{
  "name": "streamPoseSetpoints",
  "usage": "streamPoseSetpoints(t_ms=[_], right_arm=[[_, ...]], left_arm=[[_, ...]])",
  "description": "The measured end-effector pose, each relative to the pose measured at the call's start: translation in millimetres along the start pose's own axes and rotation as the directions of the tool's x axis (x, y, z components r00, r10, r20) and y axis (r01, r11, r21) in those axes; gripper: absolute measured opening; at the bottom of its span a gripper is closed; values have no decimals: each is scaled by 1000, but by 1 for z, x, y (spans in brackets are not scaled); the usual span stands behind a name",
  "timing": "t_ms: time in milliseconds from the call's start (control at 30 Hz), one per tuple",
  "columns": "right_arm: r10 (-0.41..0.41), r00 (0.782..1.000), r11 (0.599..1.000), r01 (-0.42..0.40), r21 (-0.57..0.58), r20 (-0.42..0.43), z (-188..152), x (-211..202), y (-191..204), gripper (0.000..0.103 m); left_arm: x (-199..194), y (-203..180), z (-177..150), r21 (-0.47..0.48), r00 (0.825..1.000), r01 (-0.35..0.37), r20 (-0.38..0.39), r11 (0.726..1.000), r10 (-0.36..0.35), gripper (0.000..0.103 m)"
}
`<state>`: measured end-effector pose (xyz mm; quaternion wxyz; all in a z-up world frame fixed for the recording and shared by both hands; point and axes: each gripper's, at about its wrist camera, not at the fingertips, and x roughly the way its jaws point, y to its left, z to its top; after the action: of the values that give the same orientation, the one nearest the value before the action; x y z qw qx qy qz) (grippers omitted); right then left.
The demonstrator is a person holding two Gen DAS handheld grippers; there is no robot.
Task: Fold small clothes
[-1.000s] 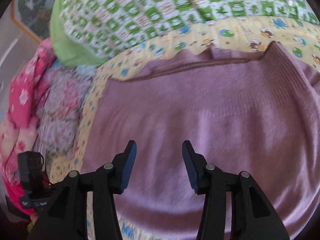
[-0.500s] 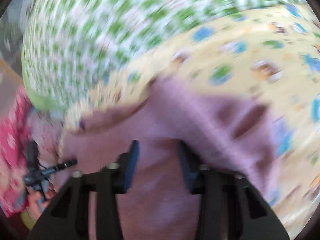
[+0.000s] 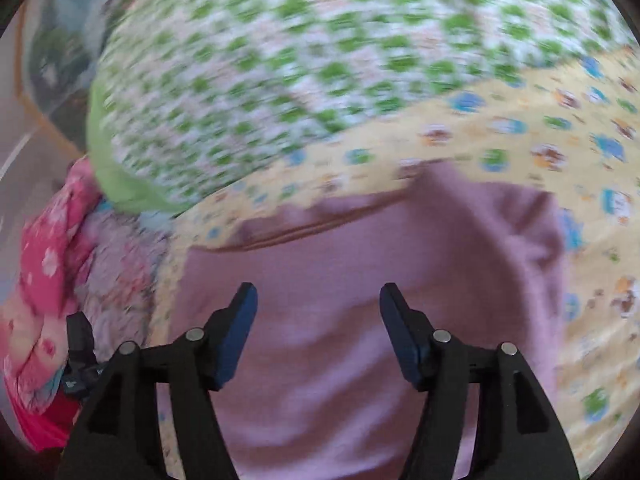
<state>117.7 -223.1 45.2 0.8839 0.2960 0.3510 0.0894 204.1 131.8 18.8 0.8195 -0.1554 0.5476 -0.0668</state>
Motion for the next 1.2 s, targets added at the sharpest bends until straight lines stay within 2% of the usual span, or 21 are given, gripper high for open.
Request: streamPoseSetpoints(t_ms=[167,267,400,500,600,667,700,733,800,867,933,967,1000,1067,1100,1133,1167,1200], right_arm=[[31,994,991,-44,-128,-101,1,38,62,67],[52,988,986,-74,-149,-143,1,63,84,68],[10,983,986,-40,-163,-183,6,95,107,68],[-26,964,986,-19,-168,-263,10,125,127,72],[-90,939,974,13,-228,-331,10,159,166,73],[-163,920,957,59,-286,-358,7,185,196,79],[-221,900,943,99,-318,-375,4,201,210,87],[-270,888,929,138,-344,-372,0,215,222,88],[-301,887,920,172,-353,-352,-3,232,236,88],[-343,870,912,220,-345,-353,-7,251,246,88],[-442,825,870,298,-394,-352,-15,273,252,88],[-493,793,844,335,-419,-359,-21,285,251,88],[-512,774,837,352,-419,-371,-27,294,244,87],[-506,784,845,369,-387,-359,-29,294,228,75],[-497,796,852,372,-370,-345,-27,289,221,58],[-476,810,864,359,-352,-343,-24,282,216,46],[-438,826,886,329,-327,-354,-20,274,209,39],[-396,842,907,298,-298,-366,-15,267,203,25]], left_arm=[[-23,34,-51,-127,1000,-23,-24,992,20,80],[-19,46,-71,-188,999,-8,-51,982,-2,81],[-5,56,-84,-233,995,-28,-97,972,5,81],[0,64,-88,-280,996,-17,-87,960,-7,81],[3,66,-85,-308,997,-3,-68,951,-19,81],[5,66,-84,-319,998,7,-56,948,-26,81],[6,67,-84,-323,998,11,-52,946,-30,81],[7,67,-82,-325,998,13,-49,946,-31,81],[9,68,-80,-321,999,18,-39,947,-32,81],[11,65,-77,-307,999,19,-26,952,-29,81],[13,63,-75,-288,1000,20,-7,957,-23,81],[15,62,-74,-276,1000,17,-4,961,-18,81],[16,60,-74,-260,1000,11,-1,965,-11,79],[16,53,-72,-206,1000,-2,10,979,4,63],[17,50,-71,-181,1000,5,10,983,-3,36],[19,48,-69,-155,999,31,-2,987,-32,18],[19,47,-69,-148,999,47,-5,988,-48,18],[18,46,-69,-138,999,50,3,989,-50,15]])
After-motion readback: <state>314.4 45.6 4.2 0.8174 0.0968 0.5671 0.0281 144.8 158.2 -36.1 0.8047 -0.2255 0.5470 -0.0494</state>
